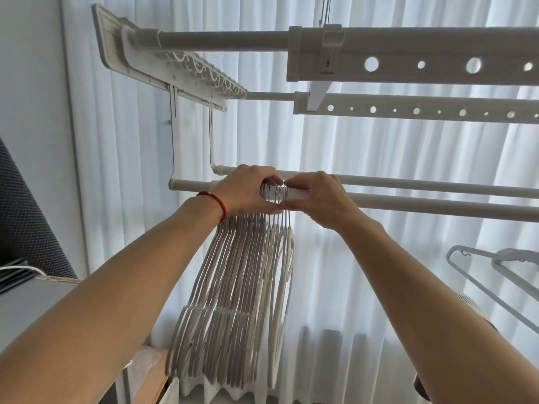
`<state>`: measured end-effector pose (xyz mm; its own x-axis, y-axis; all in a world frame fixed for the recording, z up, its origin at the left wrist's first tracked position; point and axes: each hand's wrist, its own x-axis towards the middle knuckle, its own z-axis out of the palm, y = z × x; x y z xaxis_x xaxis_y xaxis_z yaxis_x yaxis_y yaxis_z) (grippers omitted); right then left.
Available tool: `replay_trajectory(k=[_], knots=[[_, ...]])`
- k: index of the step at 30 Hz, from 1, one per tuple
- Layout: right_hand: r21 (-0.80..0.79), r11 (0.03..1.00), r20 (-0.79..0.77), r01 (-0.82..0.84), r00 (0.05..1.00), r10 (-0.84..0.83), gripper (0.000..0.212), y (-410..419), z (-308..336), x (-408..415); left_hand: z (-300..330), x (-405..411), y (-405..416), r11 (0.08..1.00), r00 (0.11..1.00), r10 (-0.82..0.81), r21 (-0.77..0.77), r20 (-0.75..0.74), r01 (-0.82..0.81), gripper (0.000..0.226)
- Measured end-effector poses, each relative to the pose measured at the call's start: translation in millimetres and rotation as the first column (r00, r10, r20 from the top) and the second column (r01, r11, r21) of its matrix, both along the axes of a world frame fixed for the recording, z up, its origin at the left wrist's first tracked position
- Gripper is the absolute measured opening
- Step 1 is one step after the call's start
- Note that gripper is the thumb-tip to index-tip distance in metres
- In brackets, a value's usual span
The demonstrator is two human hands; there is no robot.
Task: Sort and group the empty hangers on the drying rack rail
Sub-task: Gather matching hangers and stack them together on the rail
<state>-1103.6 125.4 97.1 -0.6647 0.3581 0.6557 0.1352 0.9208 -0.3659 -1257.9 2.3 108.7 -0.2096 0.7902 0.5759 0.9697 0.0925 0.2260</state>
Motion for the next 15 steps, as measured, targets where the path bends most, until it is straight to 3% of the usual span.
replay_trajectory(k=[15], knots=[[-0.067,0.997,0.022,-0.022,0.999,0.024,0.023,10.8,2.2,1.9,-1.9,10.2,3.4,1.000,1.000,0.011,0.012,-0.017,-0.011,0.051]])
